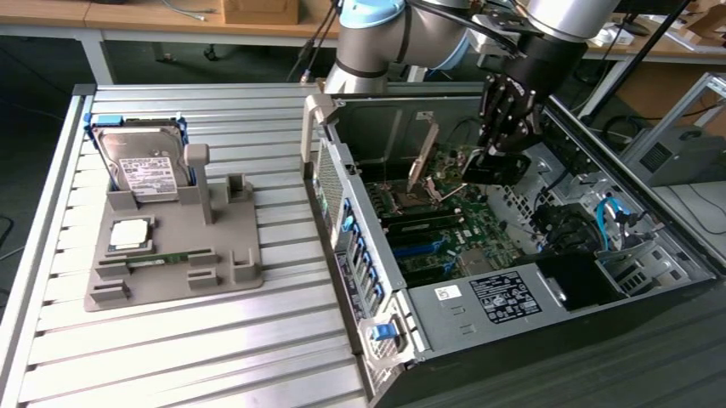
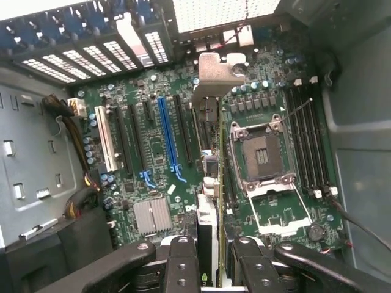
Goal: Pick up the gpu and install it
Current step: 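Insert the gpu into the slot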
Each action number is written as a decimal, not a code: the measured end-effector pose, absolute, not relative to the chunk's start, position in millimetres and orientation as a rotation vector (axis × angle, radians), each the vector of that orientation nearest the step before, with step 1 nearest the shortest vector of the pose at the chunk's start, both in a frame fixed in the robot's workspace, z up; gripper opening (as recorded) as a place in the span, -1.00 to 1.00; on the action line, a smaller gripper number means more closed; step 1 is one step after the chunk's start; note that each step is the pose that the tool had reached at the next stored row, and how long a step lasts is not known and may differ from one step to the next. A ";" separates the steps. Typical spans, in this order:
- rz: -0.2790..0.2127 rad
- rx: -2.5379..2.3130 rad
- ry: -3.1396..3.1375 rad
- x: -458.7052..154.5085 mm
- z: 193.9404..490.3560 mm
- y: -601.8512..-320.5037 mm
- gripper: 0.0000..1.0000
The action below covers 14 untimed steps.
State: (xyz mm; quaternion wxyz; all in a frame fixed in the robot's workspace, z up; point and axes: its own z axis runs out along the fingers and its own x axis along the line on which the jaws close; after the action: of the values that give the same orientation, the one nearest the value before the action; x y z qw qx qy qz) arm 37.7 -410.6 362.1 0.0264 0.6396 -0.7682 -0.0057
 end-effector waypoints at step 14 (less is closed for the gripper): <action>-0.013 2.116 -2.249 37.7 362.0 -410.6 -0.47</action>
State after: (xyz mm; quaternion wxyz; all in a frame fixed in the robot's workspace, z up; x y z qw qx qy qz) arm 37.7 -410.6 362.0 0.0267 0.6851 -0.7279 -0.0041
